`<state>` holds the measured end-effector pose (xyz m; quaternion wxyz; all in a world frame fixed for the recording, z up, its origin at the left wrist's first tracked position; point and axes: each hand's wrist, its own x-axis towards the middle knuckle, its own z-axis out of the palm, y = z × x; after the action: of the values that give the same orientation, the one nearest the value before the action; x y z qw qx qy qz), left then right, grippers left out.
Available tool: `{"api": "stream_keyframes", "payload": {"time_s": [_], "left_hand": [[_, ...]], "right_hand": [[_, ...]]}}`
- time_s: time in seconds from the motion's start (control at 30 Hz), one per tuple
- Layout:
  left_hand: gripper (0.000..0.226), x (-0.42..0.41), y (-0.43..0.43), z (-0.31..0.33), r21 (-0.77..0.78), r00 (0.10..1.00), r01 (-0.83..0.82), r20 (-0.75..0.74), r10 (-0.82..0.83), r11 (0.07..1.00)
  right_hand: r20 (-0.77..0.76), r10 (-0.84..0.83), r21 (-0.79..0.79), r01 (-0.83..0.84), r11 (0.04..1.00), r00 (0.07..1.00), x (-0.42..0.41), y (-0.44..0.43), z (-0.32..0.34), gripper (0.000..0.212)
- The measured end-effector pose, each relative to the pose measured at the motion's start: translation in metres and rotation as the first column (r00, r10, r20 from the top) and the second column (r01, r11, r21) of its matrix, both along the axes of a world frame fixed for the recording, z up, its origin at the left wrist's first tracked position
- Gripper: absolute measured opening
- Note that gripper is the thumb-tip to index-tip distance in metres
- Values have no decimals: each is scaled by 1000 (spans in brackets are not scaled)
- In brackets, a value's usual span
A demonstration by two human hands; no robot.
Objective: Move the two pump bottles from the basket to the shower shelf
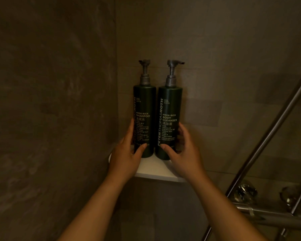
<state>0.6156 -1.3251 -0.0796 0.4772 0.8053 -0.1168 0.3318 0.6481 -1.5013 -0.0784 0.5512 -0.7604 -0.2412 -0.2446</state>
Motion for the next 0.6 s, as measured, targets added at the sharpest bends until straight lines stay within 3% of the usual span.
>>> {"api": "stream_keyframes", "payload": {"time_s": [0.37, 0.6], "left_hand": [[84, 4, 1, -1, 51, 1000, -26, -5, 26, 998], [81, 1, -1, 1, -12, 998, -49, -50, 48, 999]], "right_hand": [[-18, -21, 13, 22, 1000, 1000, 1, 0, 0, 79], [-54, -16, 36, 18, 999, 998, -4, 1, 2, 86]]}}
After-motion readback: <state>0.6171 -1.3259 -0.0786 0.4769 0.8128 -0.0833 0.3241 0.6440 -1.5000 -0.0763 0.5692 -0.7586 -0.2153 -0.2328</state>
